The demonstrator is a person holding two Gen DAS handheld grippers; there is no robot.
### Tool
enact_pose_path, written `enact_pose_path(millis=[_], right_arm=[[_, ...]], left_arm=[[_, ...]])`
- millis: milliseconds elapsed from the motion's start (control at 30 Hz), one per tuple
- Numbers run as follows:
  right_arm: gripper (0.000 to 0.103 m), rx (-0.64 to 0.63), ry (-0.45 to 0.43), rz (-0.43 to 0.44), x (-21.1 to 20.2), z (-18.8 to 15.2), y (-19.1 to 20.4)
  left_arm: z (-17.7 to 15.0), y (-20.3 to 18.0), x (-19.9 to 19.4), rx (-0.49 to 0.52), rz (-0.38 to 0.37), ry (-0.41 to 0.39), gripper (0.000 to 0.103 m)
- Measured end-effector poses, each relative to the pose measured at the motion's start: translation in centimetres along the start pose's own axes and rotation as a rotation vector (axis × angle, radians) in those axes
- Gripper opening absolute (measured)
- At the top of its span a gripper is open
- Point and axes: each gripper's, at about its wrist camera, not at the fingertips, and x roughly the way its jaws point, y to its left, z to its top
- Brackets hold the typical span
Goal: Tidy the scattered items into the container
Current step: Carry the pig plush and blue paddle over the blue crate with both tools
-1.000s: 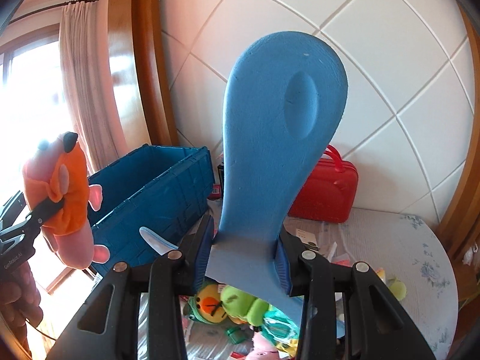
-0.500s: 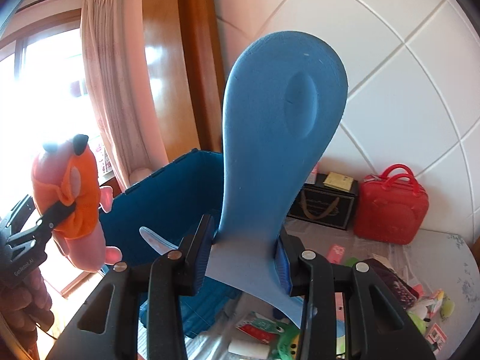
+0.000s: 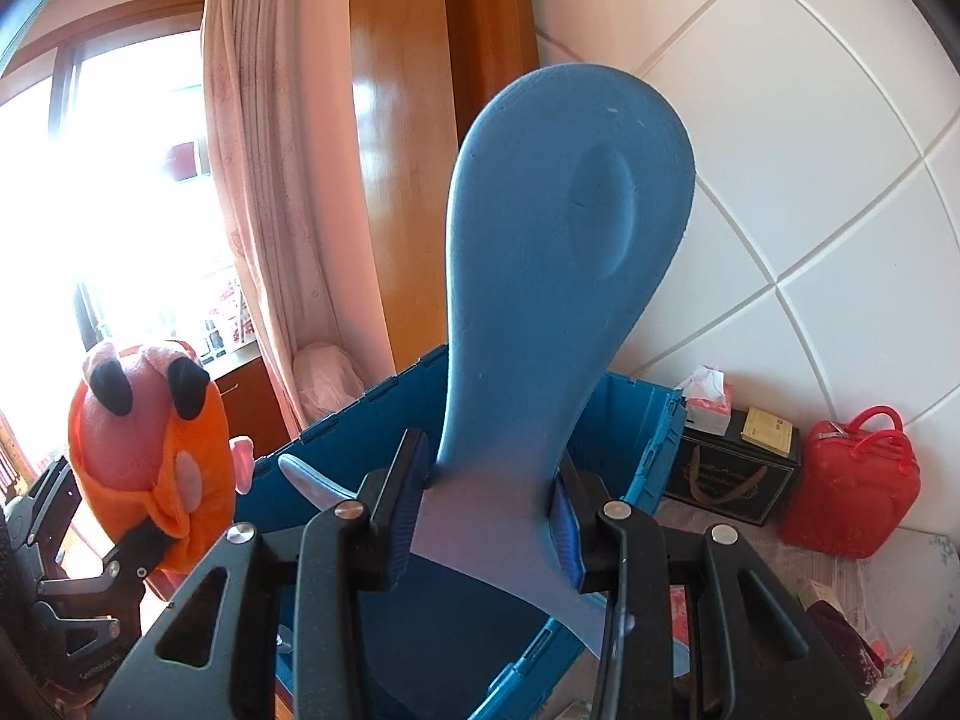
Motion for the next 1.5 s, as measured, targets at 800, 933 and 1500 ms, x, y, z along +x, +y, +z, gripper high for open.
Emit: enact_pose_path(millis=[800,933,1500], right_arm=[[0.037,-0.025,0.235,0.057,12.7,0.4,3.1],[0.037,-0.026,0.256,0.062,13.6,0.5,3.4],[0.037,-0.054,0.365,0.102,16.9,-0.4,4.9]], left_arm=[[-2.5,2.4,7.8,-0.046,-0.006,0.261,0.072],[-2.8,2.6,8.8,-0.071,-0.025,0.318,0.072],[-3.5,2.7,10.4,-0.051,-0.011,0.377,0.072]])
